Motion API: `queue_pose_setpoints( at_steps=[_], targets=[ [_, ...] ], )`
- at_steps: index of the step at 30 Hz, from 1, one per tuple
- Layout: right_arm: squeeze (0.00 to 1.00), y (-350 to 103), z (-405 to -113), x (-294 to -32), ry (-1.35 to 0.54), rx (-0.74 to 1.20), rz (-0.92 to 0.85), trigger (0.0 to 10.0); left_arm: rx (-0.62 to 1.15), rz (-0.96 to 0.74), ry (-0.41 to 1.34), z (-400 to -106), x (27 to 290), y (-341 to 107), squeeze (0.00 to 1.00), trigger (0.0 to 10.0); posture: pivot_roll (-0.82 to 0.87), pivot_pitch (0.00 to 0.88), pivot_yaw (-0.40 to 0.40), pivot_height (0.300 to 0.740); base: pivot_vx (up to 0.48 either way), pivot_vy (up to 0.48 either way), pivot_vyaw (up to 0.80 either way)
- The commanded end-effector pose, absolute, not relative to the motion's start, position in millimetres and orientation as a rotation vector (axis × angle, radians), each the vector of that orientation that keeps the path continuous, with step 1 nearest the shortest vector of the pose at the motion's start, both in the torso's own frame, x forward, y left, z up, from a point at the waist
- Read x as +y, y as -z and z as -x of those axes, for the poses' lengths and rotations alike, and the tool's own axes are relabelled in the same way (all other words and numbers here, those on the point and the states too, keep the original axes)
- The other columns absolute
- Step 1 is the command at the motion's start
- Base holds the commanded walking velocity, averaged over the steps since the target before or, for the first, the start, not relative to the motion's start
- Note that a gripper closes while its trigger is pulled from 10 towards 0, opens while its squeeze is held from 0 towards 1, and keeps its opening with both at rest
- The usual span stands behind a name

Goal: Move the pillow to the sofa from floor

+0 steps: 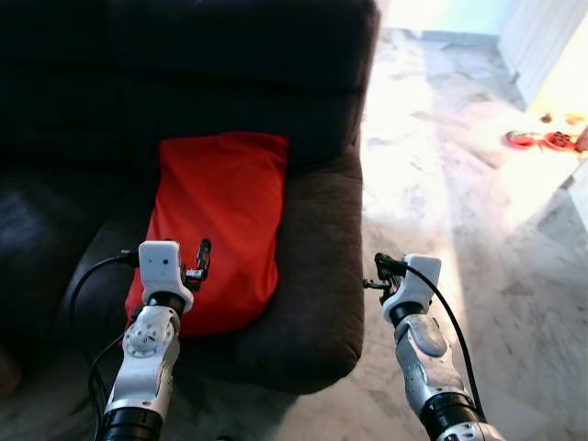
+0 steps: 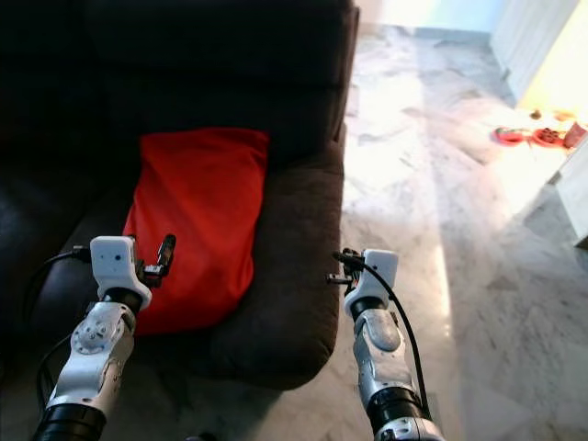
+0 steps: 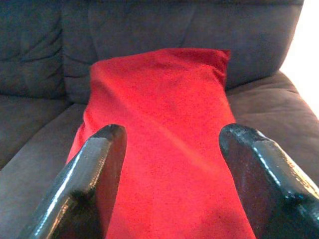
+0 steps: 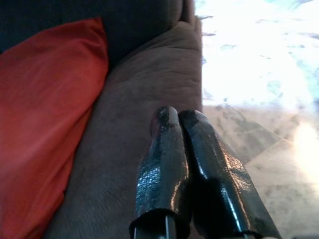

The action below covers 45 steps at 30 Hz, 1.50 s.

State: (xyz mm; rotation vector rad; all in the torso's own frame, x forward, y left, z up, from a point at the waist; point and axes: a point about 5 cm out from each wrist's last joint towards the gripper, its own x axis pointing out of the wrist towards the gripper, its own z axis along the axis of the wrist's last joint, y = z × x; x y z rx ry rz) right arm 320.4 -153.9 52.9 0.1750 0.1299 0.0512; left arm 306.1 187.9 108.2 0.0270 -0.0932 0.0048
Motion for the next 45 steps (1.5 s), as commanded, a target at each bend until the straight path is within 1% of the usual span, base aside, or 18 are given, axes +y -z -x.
queue_pose_setpoints(
  at_steps=[1,11,27,29,31,32,33,34,39,41,42,45],
  targets=[
    [0.00,-50.9,-320.2,-153.6,-0.050,0.142,-0.176,10.0,-0.079,-0.028,-0.003,-306.9,189.2,-106.3,0.00,10.0,0.16,0.125,-0.015,0.740,0.307,0.000,0.00],
    [0.00,-51.5,-320.8,-153.2,-0.049,0.141,-0.178,10.0,-0.084,-0.032,-0.002,-307.5,189.3,-107.8,0.00,10.0,0.16,0.132,-0.014,0.740,0.296,0.000,0.00],
    [0.00,-49.7,-319.7,-153.5,-0.044,0.147,-0.178,10.0,-0.081,-0.030,0.021,-307.3,187.1,-108.5,0.00,10.0,0.16,0.143,-0.013,0.740,0.000,0.000,0.00],
    [0.00,-48.8,-319.0,-153.9,-0.043,0.150,-0.176,10.0,-0.004,0.063,0.019,-304.6,186.6,-97.1,0.00,10.0,0.15,0.143,-0.011,0.740,0.000,0.000,0.00],
    [0.00,-48.6,-318.9,-154.3,-0.043,0.151,-0.176,10.0,0.020,0.096,0.031,-303.5,185.5,-93.8,0.00,10.0,0.15,0.141,-0.010,0.740,0.000,0.000,0.00],
    [0.00,-48.4,-318.8,-154.6,-0.042,0.152,-0.175,10.0,0.057,0.110,0.051,-302.1,184.1,-88.9,0.04,10.0,0.15,0.141,-0.010,0.740,0.000,0.000,0.00],
    [0.00,-48.2,-318.7,-154.8,-0.042,0.153,-0.174,10.0,0.095,0.105,0.073,-300.5,182.6,-83.5,0.92,10.0,0.16,0.139,-0.011,0.740,0.000,0.000,0.00],
    [0.00,-48.0,-318.7,-155.0,-0.042,0.155,-0.174,10.0,0.128,0.076,0.091,-298.8,182.0,-77.9,1.00,10.0,0.16,0.138,-0.010,0.740,0.000,0.000,0.00],
    [0.00,-47.7,-318.8,-154.3,-0.044,0.159,-0.172,10.0,0.209,-0.067,0.152,-294.7,178.8,-64.3,1.00,10.0,0.16,0.135,-0.009,0.740,0.000,0.000,0.00],
    [0.00,-47.5,-318.6,-153.7,-0.046,0.159,-0.172,10.0,0.228,-0.098,0.178,-294.2,175.6,-62.2,1.00,10.0,0.16,0.133,-0.007,0.740,0.000,0.000,0.00],
    [0.00,-47.2,-318.3,-153.1,-0.047,0.160,-0.172,10.0,0.266,-0.135,0.199,-293.3,174.2,-57.0,1.00,10.0,0.16,0.132,-0.006,0.740,0.000,0.000,0.00],
    [0.00,-47.1,-318.1,-152.5,-0.048,0.160,-0.173,10.0,0.312,-0.160,0.211,-291.6,175.1,-49.7,1.00,10.0,0.15,0.133,-0.004,0.740,0.000,0.000,0.00]
  ],
)
